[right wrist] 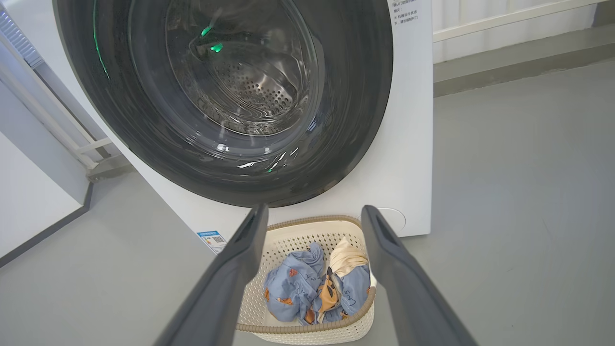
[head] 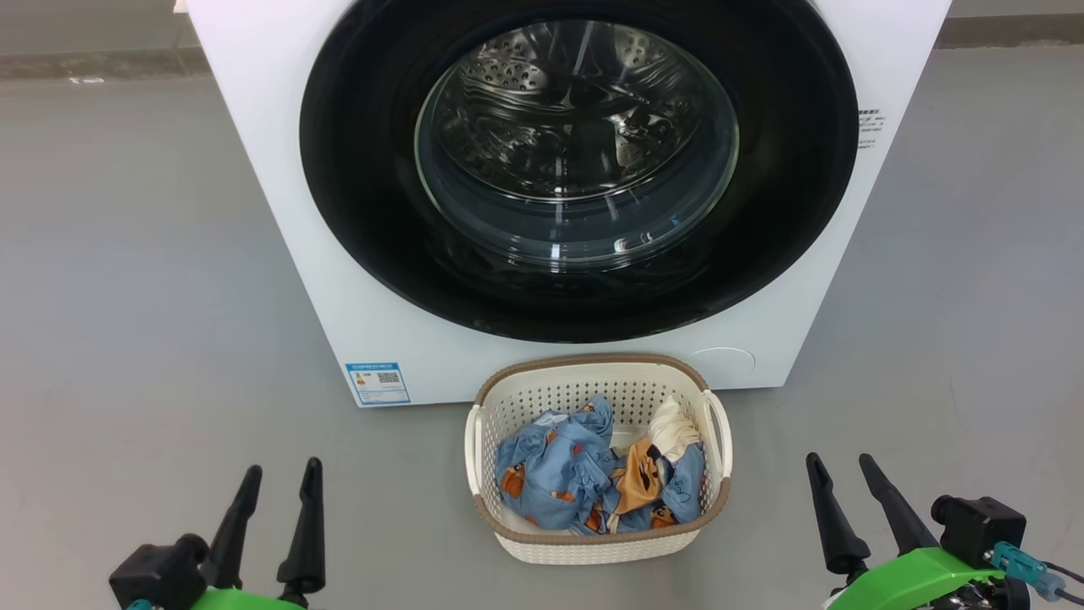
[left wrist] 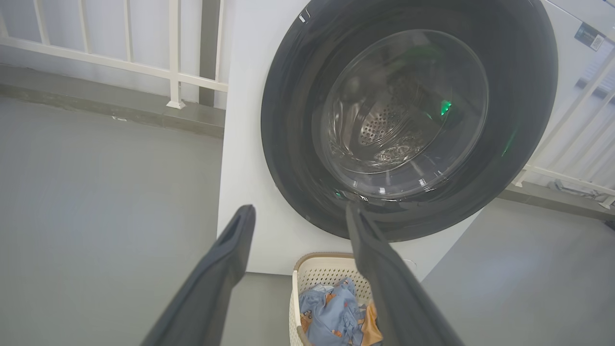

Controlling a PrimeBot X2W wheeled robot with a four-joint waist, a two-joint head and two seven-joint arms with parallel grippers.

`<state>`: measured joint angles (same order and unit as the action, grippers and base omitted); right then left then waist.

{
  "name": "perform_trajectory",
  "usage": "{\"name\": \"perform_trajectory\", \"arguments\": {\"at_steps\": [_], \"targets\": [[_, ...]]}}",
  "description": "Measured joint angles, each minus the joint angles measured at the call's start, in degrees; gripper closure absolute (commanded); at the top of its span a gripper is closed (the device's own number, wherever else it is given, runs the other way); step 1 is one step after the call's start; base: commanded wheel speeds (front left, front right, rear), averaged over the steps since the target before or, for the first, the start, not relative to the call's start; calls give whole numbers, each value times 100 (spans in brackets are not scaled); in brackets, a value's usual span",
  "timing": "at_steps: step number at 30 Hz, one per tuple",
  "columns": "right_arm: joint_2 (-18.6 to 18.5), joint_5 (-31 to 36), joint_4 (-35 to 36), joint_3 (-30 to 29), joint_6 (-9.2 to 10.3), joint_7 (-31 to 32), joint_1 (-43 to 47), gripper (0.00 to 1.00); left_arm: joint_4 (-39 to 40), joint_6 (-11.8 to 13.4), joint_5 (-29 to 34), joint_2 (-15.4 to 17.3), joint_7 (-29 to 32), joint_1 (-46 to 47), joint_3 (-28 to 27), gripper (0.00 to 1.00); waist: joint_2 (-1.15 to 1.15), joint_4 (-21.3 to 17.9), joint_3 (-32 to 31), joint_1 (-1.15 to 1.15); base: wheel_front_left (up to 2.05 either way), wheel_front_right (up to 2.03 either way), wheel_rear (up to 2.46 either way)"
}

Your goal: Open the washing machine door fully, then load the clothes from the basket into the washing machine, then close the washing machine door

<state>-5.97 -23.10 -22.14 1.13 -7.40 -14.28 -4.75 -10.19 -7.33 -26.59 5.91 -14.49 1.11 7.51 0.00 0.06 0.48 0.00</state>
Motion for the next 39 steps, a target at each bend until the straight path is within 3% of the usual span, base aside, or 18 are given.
{"name": "perform_trajectory", "arguments": {"at_steps": [29, 39], "targets": [[10, 620, -77, -450, 0, -1, 4, 0, -542, -1, 246, -110, -14, 53, -325, 0, 0, -79, 76, 0, 0, 0, 0], [34, 637, -55, -474, 0, -1, 4, 0, -533, -1, 533, -142, -14, 138, -411, 0, 0, -78, 99, 0, 47, 47, -95]]}}
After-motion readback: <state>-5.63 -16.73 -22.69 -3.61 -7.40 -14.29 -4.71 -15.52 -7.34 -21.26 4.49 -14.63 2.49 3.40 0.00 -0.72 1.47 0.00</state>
